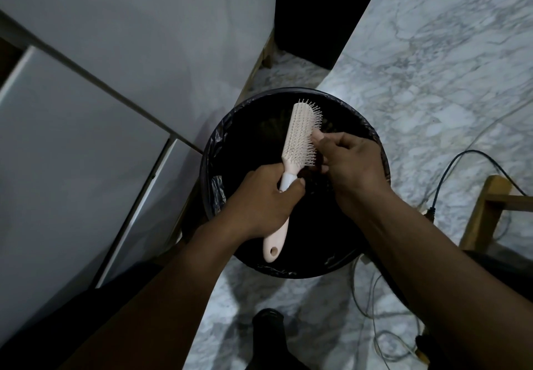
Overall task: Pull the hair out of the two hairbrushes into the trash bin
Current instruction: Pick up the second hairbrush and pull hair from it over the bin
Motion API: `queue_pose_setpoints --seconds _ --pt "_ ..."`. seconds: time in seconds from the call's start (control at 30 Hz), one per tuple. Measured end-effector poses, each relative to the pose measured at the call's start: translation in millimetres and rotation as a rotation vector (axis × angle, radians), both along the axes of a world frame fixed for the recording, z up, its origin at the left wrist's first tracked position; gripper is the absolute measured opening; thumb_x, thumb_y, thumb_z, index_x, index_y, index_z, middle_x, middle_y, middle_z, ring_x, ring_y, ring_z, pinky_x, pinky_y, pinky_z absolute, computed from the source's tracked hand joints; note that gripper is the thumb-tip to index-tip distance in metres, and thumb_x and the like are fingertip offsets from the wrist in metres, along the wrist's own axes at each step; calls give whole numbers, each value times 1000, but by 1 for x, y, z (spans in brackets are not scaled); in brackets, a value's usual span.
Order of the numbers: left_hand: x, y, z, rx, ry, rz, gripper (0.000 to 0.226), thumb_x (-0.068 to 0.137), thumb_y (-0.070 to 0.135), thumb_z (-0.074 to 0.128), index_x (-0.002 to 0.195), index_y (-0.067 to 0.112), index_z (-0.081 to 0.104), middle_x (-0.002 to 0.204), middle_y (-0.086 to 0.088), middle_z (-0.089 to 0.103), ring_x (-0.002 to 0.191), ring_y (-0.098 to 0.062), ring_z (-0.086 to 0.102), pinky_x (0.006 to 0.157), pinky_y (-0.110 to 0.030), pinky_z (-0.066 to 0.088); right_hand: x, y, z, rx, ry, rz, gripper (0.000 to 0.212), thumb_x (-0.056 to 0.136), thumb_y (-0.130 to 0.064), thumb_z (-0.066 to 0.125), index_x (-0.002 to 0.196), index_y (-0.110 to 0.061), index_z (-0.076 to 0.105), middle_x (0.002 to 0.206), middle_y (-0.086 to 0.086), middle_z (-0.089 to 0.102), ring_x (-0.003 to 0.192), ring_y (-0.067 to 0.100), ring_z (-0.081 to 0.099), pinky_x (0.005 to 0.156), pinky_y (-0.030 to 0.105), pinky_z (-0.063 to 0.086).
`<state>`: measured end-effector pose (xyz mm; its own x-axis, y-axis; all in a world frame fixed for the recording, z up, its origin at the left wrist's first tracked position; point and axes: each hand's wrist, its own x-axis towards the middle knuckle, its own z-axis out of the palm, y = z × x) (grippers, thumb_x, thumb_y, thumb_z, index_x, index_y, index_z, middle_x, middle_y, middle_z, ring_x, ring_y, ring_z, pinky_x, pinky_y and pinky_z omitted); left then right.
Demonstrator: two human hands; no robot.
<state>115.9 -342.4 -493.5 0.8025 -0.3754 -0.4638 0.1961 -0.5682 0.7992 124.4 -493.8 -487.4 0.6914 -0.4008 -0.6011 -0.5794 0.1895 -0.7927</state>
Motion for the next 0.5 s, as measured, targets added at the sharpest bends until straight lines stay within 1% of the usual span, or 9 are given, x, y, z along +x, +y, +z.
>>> queue_pose_setpoints --seconds 0.1,0.13,0.17,0.23,0.3,0.33,0.4,0.43,0.5 --pt "1 1 -2 -44 15 37 35 95 34 59 68 13 51 53 9 49 45 -3 44 52 -28 36 4 2 2 179 43 -149 23 97 -21 64 79 -9 66 68 6 70 51 13 64 50 25 55" --pt "1 2 -3 -54 23 46 35 95 33 58 67 14 51 53 9 49 45 -3 45 52 -28 37 6 2 4 232 65 -189 25 99 -26 61 81 -9 64 69 7 67 48 12 63 48 25 54" --pt "1 2 -3 -58 32 50 36 95 33 58 66 14 50 52 9 49 45 -4 45 53 -28 37 7 2 5 236 95 -183 31 99 -35 60 81 -9 62 68 7 66 46 13 61 48 25 52" --pt "-1 0 -3 -54 50 33 36 95 34 59 64 17 48 50 10 49 45 -3 45 53 -28 36 6 2 8 85 151 -32 54 87 -60 64 77 -7 58 65 10 58 50 19 55 53 29 47" --pt "-4 -2 -1 -60 67 0 33 92 37 58 64 22 48 50 12 51 46 -2 47 53 -27 36 0 6 10 -121 144 166 64 73 -74 67 70 -12 54 58 7 47 52 19 47 54 30 39" --pt "-4 -2 -1 -62 74 -11 31 90 38 58 64 23 48 51 12 52 47 -2 48 54 -27 36 -3 8 11 -212 122 232 67 72 -76 67 64 -12 49 50 1 42 47 15 43 51 27 36" --pt "-5 -1 -1 -57 78 -20 30 90 37 58 66 21 50 54 9 53 48 -2 48 54 -28 37 -3 8 9 -400 79 317 69 79 -73 64 53 -14 37 36 -10 33 34 5 35 41 18 29" --pt "-4 0 -1 -56 77 -20 30 91 35 58 66 20 50 54 9 52 48 -2 48 54 -29 37 -2 7 9 -478 61 350 70 84 -70 61 50 -15 34 32 -10 32 31 6 35 37 14 25" --pt "-3 0 0 -65 74 -18 31 93 33 59 66 20 50 54 9 52 47 -2 48 54 -27 37 0 3 7 -528 8 388 69 89 -67 56 50 -14 34 32 -8 31 30 6 34 35 14 22"
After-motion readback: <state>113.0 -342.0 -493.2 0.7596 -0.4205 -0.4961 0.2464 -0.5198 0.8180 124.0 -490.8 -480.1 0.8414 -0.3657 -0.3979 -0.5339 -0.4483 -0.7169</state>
